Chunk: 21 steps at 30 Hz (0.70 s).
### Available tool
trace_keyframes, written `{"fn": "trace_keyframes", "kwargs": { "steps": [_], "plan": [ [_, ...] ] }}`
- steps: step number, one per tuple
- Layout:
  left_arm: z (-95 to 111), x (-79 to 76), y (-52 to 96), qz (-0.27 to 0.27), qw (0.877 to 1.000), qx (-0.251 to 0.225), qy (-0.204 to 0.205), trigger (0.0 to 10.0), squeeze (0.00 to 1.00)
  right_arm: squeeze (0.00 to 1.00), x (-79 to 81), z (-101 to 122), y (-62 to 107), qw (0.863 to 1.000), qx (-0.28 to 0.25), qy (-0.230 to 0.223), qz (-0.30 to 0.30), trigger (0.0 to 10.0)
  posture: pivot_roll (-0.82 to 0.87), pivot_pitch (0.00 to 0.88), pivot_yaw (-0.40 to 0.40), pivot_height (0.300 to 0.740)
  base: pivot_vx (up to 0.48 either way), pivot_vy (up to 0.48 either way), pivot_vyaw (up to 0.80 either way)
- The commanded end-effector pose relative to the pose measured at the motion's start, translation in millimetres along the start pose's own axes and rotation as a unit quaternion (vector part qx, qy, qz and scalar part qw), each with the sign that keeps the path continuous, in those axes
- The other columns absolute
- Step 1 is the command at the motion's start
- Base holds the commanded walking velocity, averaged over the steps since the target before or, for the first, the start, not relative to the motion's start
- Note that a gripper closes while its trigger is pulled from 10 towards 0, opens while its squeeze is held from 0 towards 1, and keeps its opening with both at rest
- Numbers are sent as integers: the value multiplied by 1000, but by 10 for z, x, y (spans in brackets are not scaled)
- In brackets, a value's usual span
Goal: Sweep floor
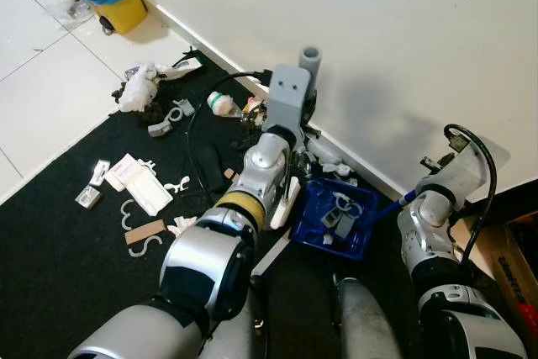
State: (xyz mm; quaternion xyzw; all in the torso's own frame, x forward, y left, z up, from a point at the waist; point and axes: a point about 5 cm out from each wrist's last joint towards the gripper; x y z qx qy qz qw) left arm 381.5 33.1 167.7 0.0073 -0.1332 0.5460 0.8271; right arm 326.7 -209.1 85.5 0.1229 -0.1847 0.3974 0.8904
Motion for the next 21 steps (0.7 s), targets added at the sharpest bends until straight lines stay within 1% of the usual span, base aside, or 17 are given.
{"fn": "trace_keyframes", "kwargs": {
  "steps": [1,2,3,4,5,7,8,9,10,11,12,13,16,17,18,19,21],
  "plan": [
    [344,-539,-133,-60,995,-48,65,10000,0,0,-232,-146,27,998,32,33,-37,10000,-120,303,39,740,0,0,0],
    [387,-547,-148,-67,994,-54,67,10000,0,0,-228,-147,28,998,32,32,-36,10000,-120,303,40,740,0,0,0],
    [443,-544,-168,-79,993,-63,60,10000,0,0,-227,-146,27,998,32,31,-37,10000,-119,302,41,740,0,0,0],
    [443,-544,-168,-79,993,-63,60,10000,0,0,-227,-146,27,998,32,31,-37,10000,-119,302,41,740,0,0,0],
    [493,-511,-190,-92,992,-70,53,10000,0,0,-228,-146,25,998,32,29,-37,10000,-114,298,43,740,0,0,0],
    [569,-402,-216,-115,989,-87,24,10000,0,0,-230,-143,21,998,32,27,-38,10000,-109,295,42,740,0,0,0],
    [569,-402,-216,-115,989,-87,24,10000,0,0,-230,-143,21,998,32,27,-38,10000,-109,295,42,740,0,0,0],
    [554,-184,-206,-119,987,-90,-64,10000,0,0,-229,-145,17,998,34,24,-37,10000,-96,295,34,740,0,0,0],
    [554,-184,-206,-119,987,-90,-64,10000,0,0,-229,-145,17,998,34,24,-37,10000,-96,295,34,740,0,0,0],
    [531,-87,-192,-117,984,-90,-101,10000,0,0,-228,-147,15,998,35,24,-36,10000,-96,295,34,740,0,0,0],
    [491,45,-174,-106,983,-82,-125,10000,0,0,-220,-152,15,998,38,23,-34,10000,-90,296,30,740,0,0,0],
    [491,45,-174,-106,983,-82,-125,10000,0,0,-220,-152,15,998,38,23,-34,10000,-90,296,30,740,0,0,0],
    [426,334,-134,-69,984,-63,-155,10000,0,0,-188,-164,20,998,43,19,-28,10000,-88,299,29,740,0,0,0],
    [426,334,-134,-69,984,-63,-155,10000,0,0,-188,-164,20,998,43,19,-28,10000,-88,299,29,740,0,0,0],
    [408,431,-117,-56,982,-56,-169,10000,0,0,-173,-162,21,999,44,16,-27,10000,-88,311,26,740,0,0,0],
    [389,530,-94,-47,979,-49,-193,10000,0,0,-155,-154,19,999,43,12,-25,10000,-93,319,29,740,0,0,0],
    [370,664,-61,-38,972,-39,-228,10000,0,0,-135,-137,13,999,40,6,-25,10000,-97,326,32,740,0,0,0]
  ]
}}
Point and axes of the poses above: a point about 5 cm out from each wrist's last joint towards the gripper, its own y axis pointing back from the gripper into the wrist, its own z axis along the axis of the wrist's last joint, x = y × z, and after that the axes turned 15 degrees about -y, right-handed
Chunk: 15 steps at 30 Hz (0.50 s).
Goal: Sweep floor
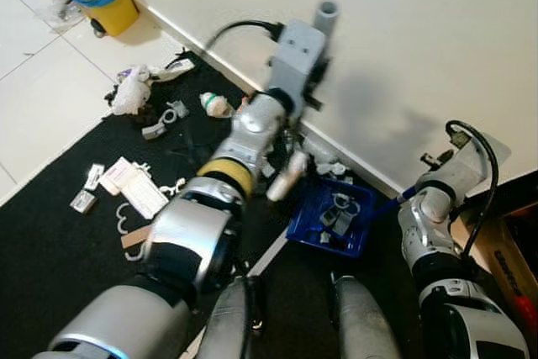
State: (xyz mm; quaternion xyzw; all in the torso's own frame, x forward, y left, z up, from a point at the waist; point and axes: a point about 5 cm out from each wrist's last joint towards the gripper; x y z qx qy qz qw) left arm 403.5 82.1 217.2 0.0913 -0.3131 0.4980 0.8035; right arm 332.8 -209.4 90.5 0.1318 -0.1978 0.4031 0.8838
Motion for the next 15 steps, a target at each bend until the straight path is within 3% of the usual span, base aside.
{"fn": "trace_keyframes", "kwargs": {
  "steps": [1,7,12,15],
  "plan": [
    [-10,63,19,-1,999,-1,-39,10000,0,0,-193,-157,55,999,34,20,-33,10000,-97,326,32,740,0,0,0],
    [-31,204,51,22,998,2,-66,10000,0,0,-217,-113,29,999,26,15,-35,10000,-107,343,38,740,0,0,0],
    [-50,117,76,21,994,-8,-105,10000,0,0,-267,-77,30,999,15,15,-36,10000,-121,364,44,740,0,0,0],
    [-62,66,75,18,994,-7,-104,10000,0,0,-281,-65,39,999,10,15,-35,10000,-129,372,46,740,0,0,0]
  ]
}}
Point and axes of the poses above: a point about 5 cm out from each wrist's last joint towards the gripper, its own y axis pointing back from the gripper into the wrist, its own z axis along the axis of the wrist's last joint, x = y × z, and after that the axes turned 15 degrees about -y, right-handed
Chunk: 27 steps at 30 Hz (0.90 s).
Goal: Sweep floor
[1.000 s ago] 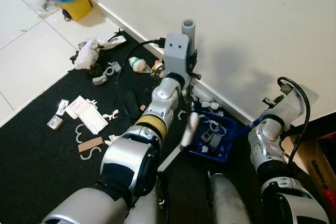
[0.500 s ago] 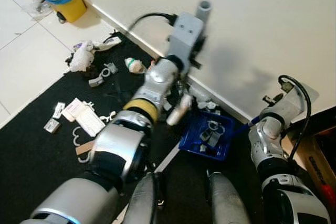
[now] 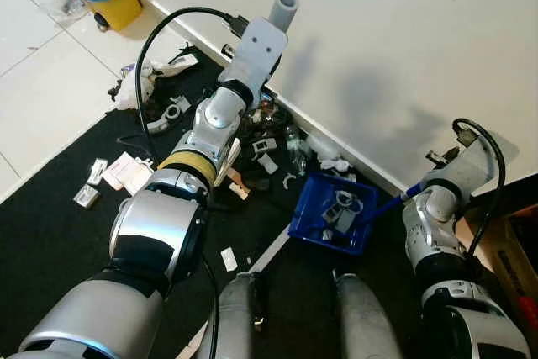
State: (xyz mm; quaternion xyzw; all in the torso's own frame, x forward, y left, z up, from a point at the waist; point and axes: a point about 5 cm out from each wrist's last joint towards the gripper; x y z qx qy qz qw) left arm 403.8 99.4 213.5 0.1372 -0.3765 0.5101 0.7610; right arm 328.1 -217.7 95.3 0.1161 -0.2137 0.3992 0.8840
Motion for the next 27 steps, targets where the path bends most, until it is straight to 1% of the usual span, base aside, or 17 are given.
{"fn": "trace_keyframes", "kwargs": {
  "steps": [1,2,4,8,9,11,12,13,14,16,17,19,20,22,23,26,27],
  "plan": [
    [55,-33,-9,-3,1000,-21,-18,10000,0,0,-223,-147,59,999,31,23,-37,10000,-129,372,46,740,0,0,0],
    [66,-103,-11,-15,999,-23,-23,10000,0,0,-233,-133,75,999,26,22,-33,10000,-137,383,54,740,0,0,0],
    [72,-159,-11,-25,999,-25,-31,10000,0,0,-238,-127,90,999,23,19,-30,10000,-139,388,54,740,0,0,0],
    [90,-239,-8,-29,999,-30,-29,10000,0,0,-235,-128,123,999,22,19,-24,10000,-143,392,53,740,0,0,0],
    [103,-342,-3,-38,999,-33,-20,10000,0,0,-230,-133,136,999,22,20,-18,10000,-141,393,51,740,0,0,0],
    [103,-342,-3,-38,999,-33,-20,10000,0,0,-230,-133,136,999,22,20,-18,10000,-141,393,51,740,0,0,0],
    [122,-414,-1,-42,998,-36,-6,10000,0,0,-227,-136,141,999,22,20,-16,10000,-141,393,51,740,0,0,0],
    [137,-515,6,-44,998,-35,22,10000,0,0,-221,-139,148,999,22,20,-14,10000,-144,395,49,740,0,0,0],
    [137,-515,6,-44,998,-35,22,10000,0,0,-221,-139,148,999,22,20,-14,10000,-144,395,49,740,0,0,0],
    [144,-694,26,-47,994,-23,91,10000,0,0,-211,-140,158,1000,21,20,-12,10000,-151,394,49,740,0,0,0],
    [144,-694,26,-47,994,-23,91,10000,0,0,-211,-140,158,1000,21,20,-12,10000,-151,394,49,740,0,0,0],
    [140,-889,63,-67,986,-9,150,10000,0,0,-205,-133,154,1000,20,20,-10,10000,-152,394,49,740,0,0,0],
    [140,-889,63,-67,986,-9,150,10000,0,0,-205,-133,154,1000,20,20,-10,10000,-152,394,49,740,0,0,0],
    [141,-960,80,-75,983,-5,166,10000,0,0,-205,-130,150,1000,20,21,-9,10000,-151,391,48,740,0,0,0],
    [143,-1027,95,-76,979,2,191,10000,0,0,-213,-121,145,1000,19,21,-9,10000,-149,390,46,740,0,0,0],
    [161,-1072,100,-74,975,3,209,10000,0,0,-219,-114,139,1000,19,22,-8,10000,-148,388,44,740,0,0,0],
    [200,-1109,90,-69,970,2,231,10000,0,0,-226,-107,134,1000,19,23,-8,10000,-147,388,42,740,0,0,0]
  ]
}}
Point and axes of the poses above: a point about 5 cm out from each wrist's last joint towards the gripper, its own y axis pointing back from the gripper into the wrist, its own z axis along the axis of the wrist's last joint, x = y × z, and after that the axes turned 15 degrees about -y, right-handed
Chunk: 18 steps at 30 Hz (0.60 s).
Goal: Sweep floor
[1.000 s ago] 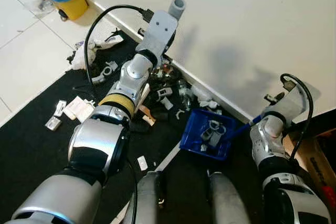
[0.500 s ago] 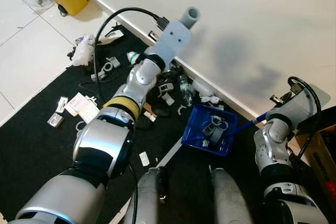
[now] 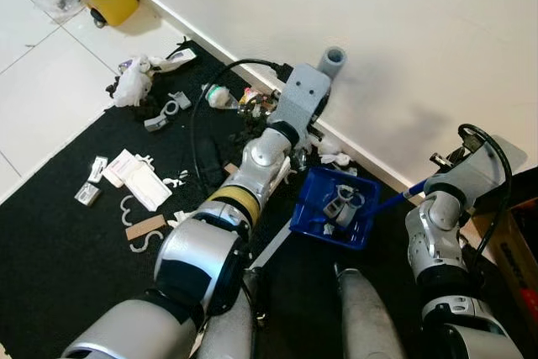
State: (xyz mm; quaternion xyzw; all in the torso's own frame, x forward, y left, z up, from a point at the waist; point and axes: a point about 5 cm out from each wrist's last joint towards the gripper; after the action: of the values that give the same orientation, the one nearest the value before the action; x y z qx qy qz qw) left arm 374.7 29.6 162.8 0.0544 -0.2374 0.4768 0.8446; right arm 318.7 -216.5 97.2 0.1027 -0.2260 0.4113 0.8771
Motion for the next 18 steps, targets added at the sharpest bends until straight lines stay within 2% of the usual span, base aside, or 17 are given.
{"fn": "trace_keyframes", "kwargs": {
  "steps": [1,2,3,4,5,6,8,9,10,11,13,14,15,16,18],
  "plan": [
    [-18,-253,-4,-2,996,9,87,10000,0,0,-192,-137,60,999,33,29,-26,10000,-144,387,41,740,0,0,0],
    [-18,-253,-4,-2,996,9,87,10000,0,0,-192,-137,60,999,33,29,-26,10000,-144,387,41,740,0,0,0],
    [49,-282,-42,4,994,-1,110,10000,0,0,-196,-137,57,999,34,30,-26,10000,-143,385,41,740,0,0,0],
    [49,-282,-42,4,994,-1,110,10000,0,0,-196,-137,57,999,34,30,-26,10000,-143,385,41,740,0,0,0],
    [139,-303,-92,9,990,-15,137,10000,0,0,-201,-138,57,999,34,31,-25,10000,-142,383,41,740,0,0,0],
    [139,-303,-92,9,990,-15,137,10000,0,0,-201,-138,57,999,34,31,-25,10000,-142,383,41,740,0,0,0],
    [437,-303,-231,10,981,-66,183,10000,0,0,-209,-144,58,998,35,33,-26,10000,-137,380,43,740,0,0,0],
    [437,-303,-231,10,981,-66,183,10000,0,0,-209,-144,58,998,35,33,-26,10000,-137,380,43,740,0,0,0],
    [563,-283,-275,-1,979,-93,183,10000,0,0,-210,-146,59,998,36,34,-26,10000,-136,378,45,740,0,0,0],
    [563,-283,-275,-1,979,-93,183,10000,0,0,-210,-146,59,998,36,34,-26,10000,-136,378,45,740,0,0,0],
    [686,-203,-306,-43,985,-124,116,10000,0,0,-206,-147,61,998,35,33,-27,10000,-130,372,52,740,0,0,0],
    [647,-79,-280,-72,990,-121,21,10000,0,0,-204,-149,65,998,35,32,-28,10000,-126,363,57,740,0,0,0],
    [647,-79,-280,-72,990,-121,21,10000,0,0,-204,-149,65,998,35,32,-28,10000,-126,363,57,740,0,0,0],
    [616,-24,-262,-76,990,-117,-5,10000,0,0,-203,-151,66,998,35,31,-28,10000,-126,363,57,740,0,0,0],
    [616,-24,-262,-76,990,-117,-5,10000,0,0,-203,-151,66,998,35,31,-28,10000,-126,363,57,740,0,0,0]
  ]
}}
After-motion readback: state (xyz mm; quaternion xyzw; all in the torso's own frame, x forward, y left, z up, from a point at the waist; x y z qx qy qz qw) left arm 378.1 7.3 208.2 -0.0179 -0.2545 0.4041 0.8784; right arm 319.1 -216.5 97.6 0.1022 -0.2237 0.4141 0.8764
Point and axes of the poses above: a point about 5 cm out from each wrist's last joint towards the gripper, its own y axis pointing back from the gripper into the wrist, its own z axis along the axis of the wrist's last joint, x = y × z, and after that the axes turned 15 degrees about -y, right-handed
